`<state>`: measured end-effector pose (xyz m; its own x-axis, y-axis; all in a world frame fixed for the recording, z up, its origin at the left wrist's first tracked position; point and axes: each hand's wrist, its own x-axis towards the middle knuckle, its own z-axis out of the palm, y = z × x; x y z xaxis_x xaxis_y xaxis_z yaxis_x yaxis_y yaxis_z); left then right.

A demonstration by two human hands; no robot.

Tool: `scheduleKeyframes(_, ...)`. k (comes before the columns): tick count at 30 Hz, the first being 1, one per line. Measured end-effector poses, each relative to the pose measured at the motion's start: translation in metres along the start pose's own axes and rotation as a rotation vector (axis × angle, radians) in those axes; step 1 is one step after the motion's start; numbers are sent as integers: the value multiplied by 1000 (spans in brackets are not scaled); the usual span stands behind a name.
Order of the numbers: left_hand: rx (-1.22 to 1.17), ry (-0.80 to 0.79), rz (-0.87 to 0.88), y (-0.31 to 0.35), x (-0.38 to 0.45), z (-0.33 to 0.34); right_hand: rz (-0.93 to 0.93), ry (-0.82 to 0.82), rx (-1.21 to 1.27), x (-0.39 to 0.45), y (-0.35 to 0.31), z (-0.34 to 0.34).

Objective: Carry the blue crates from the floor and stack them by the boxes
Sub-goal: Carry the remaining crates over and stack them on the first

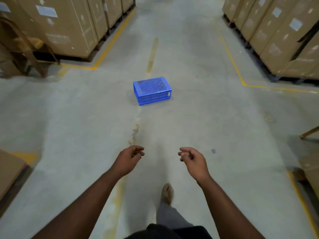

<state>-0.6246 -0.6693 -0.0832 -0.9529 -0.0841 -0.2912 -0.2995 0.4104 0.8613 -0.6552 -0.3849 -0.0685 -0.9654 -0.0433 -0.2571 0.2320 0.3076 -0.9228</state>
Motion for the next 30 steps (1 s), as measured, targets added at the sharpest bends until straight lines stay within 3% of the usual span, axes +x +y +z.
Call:
scheduleKeyframes(5,42,35,65,37,181,-17,1,-37,47,192,-35,1)
scheduleKeyframes(15,-107,140,-24,129,463,-75,-21,-172,-53,515,-172,-3)
scheduleKeyframes(22,-219,210,-120,114,687,-95,-21,-268,-142,758,-203,63)
scheduleKeyframes(30,-30,239,-122,95,1008,-151,87,-349,-273,1088,-204,137)
